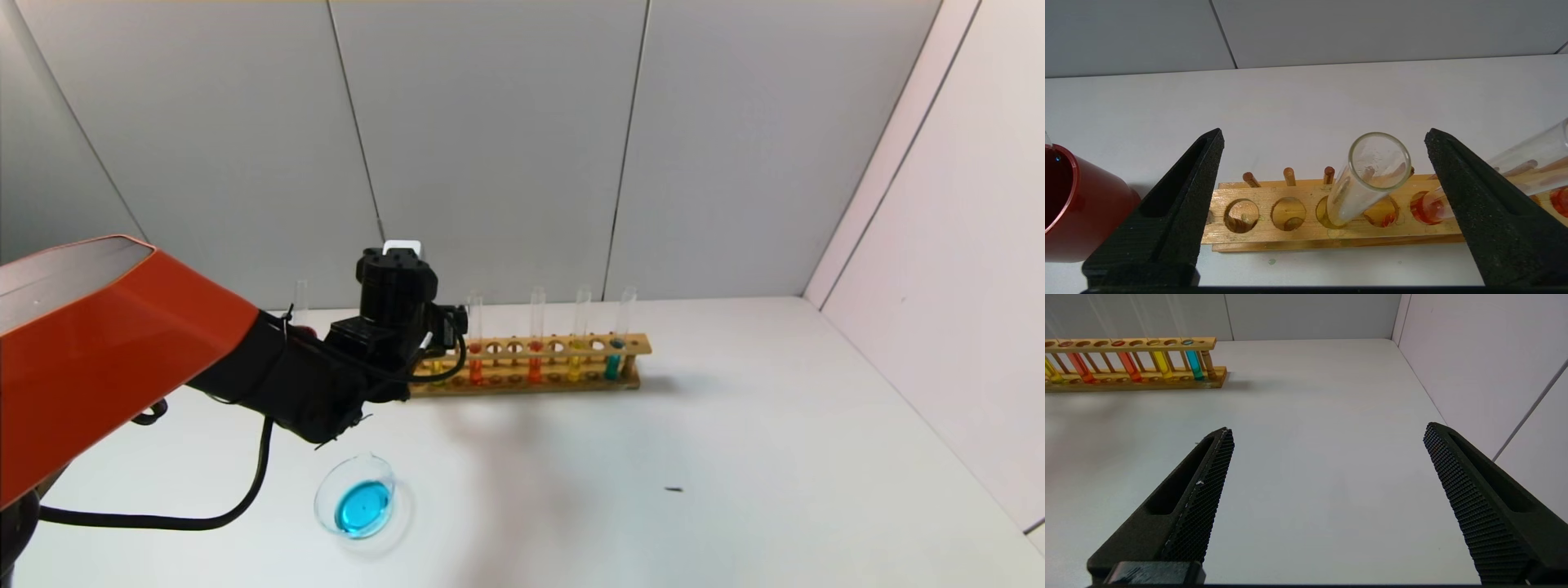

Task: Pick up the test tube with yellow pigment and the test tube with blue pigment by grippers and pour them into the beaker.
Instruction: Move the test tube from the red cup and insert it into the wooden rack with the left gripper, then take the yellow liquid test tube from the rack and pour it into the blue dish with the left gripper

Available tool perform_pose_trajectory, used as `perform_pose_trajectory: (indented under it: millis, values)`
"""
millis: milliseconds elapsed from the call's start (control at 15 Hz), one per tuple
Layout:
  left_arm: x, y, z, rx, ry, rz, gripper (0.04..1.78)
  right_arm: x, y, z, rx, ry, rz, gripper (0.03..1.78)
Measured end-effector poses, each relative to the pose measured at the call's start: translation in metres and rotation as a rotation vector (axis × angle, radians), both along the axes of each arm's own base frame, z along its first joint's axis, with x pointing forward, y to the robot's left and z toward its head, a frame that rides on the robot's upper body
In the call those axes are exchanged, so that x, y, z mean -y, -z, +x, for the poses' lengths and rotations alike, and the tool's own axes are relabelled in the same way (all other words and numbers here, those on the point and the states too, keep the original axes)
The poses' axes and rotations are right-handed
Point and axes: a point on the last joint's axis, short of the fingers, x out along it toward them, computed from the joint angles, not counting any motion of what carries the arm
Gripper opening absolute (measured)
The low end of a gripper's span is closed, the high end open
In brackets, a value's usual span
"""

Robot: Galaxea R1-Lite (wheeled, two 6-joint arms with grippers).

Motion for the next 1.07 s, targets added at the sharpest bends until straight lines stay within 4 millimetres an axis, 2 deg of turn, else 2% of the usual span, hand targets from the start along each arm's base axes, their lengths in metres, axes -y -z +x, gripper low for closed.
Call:
perform_pose_trajectory:
  millis: [133, 267, 533, 667, 1067]
  values:
    - [0.0004, 0.0001, 0.0003, 0.000, 0.000, 0.001, 1.56, 0.0000, 0.0000, 0.0000, 0.000, 0.000, 0.001, 1.70]
    - [0.0029, 0.0006, -0.0008, -0.001, 0.007, 0.003, 1.33, 0.0000, 0.0000, 0.0000, 0.000, 0.000, 0.001, 1.70]
    - [0.0055, 0.0011, -0.0020, -0.002, 0.014, 0.000, 0.59, 0.0000, 0.0000, 0.0000, 0.000, 0.000, 0.001, 1.70]
    - [0.0061, 0.0017, -0.0016, -0.002, 0.015, 0.002, 0.34, 0.0000, 0.0000, 0.0000, 0.000, 0.000, 0.000, 1.70]
    - [0.0069, 0.0019, -0.0010, -0.001, 0.017, 0.002, 0.32, 0.0000, 0.0000, 0.0000, 0.000, 0.000, 0.001, 1.70]
